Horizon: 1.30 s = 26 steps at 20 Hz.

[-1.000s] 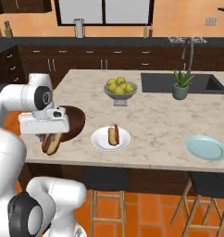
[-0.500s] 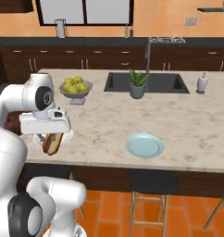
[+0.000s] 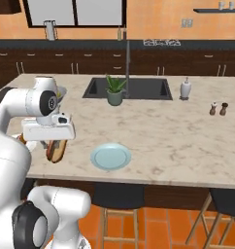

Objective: Place one bun and one sausage from the bowl on each plate.

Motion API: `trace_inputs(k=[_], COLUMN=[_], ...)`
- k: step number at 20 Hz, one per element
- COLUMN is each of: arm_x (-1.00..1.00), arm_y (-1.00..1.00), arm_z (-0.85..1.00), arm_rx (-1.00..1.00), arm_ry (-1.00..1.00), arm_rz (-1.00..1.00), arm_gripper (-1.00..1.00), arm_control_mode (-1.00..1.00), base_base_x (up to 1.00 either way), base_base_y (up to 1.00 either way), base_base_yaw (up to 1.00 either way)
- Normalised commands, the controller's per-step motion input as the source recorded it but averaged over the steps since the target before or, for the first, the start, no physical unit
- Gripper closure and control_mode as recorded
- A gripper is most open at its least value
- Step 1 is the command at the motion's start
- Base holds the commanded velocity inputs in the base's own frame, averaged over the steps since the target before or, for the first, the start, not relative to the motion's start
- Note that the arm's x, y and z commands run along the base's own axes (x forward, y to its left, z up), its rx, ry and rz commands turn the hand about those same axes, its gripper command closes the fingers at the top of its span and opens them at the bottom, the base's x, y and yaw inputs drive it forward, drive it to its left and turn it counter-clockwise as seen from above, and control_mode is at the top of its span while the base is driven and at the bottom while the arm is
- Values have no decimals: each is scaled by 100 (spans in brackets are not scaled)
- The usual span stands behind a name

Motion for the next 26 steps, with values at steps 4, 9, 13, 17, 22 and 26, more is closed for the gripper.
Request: trace_inputs(k=[4, 9, 13, 17, 22, 26], arm_x=[0, 0, 83, 86, 80, 86], arm_y=[0, 0, -33, -79, -100, -92], arm_z=[0, 0, -14, -29, -74, -68], arm_rx=[0, 0, 3, 5, 16, 15], arm_ry=[0, 0, -11, -7, 0, 1], arm_rz=[0, 0, 5, 2, 0, 1], arm_gripper=[100, 100, 100, 100, 100, 100], arm_control_mode=[100, 100, -100, -100, -100, -100], base_base_x=[64, 33, 0, 0, 0, 0], base_base_y=[8, 6, 0, 0, 0, 0], base_base_yaw=[0, 0, 0, 0, 0, 0])
